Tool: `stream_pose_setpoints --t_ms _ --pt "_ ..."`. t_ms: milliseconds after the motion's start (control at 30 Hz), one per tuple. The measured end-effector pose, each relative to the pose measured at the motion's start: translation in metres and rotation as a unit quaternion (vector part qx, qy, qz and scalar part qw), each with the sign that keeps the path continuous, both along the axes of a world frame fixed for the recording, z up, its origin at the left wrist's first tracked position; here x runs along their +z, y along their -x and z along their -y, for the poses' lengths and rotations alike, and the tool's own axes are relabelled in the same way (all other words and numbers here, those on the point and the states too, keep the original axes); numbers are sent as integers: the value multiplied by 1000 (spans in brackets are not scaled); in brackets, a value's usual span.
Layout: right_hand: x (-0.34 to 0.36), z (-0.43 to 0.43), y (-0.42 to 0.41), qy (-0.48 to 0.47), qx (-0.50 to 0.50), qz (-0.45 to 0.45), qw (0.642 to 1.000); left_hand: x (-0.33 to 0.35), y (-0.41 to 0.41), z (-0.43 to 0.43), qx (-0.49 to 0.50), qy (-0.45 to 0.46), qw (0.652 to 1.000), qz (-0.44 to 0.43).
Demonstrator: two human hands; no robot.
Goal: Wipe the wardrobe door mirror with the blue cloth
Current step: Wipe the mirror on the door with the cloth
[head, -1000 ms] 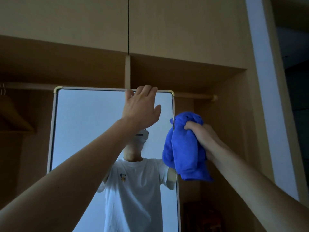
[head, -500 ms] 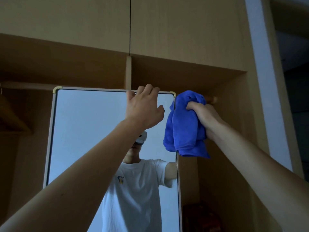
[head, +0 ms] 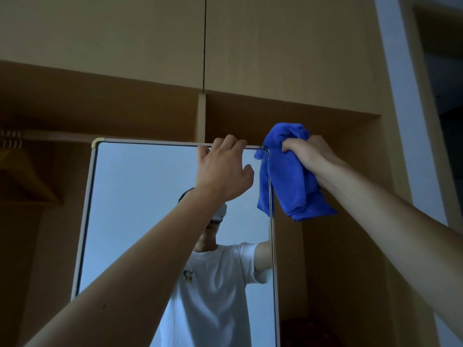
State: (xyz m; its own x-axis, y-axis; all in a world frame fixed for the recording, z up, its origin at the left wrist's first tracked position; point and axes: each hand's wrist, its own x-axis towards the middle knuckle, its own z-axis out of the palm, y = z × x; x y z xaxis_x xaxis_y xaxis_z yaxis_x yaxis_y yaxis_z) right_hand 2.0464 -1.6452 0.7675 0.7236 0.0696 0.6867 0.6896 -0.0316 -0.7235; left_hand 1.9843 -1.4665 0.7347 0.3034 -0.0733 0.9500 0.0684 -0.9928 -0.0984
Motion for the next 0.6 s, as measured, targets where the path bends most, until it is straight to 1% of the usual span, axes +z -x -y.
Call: stream_pose_setpoints --t_ms 100,200,267,400,500,600 --pt "18 -2 2 97 -76 82 989 0 0 0 7 -4 1000 -2" --pt "31 -4 9 222 -162 169 946 1 0 -2 20 -16 1000 -8" --pt "34 -4 14 270 -201 199 920 3 3 -6 20 -30 999 -15" --pt "37 -3 15 289 -216 199 911 9 16 -19 38 -65 997 -27" --pt "39 -5 17 310 -234 206 898 12 34 -40 66 -43 997 13" --pt "42 -9 16 329 -252 213 885 14 55 -71 124 -22 991 34"
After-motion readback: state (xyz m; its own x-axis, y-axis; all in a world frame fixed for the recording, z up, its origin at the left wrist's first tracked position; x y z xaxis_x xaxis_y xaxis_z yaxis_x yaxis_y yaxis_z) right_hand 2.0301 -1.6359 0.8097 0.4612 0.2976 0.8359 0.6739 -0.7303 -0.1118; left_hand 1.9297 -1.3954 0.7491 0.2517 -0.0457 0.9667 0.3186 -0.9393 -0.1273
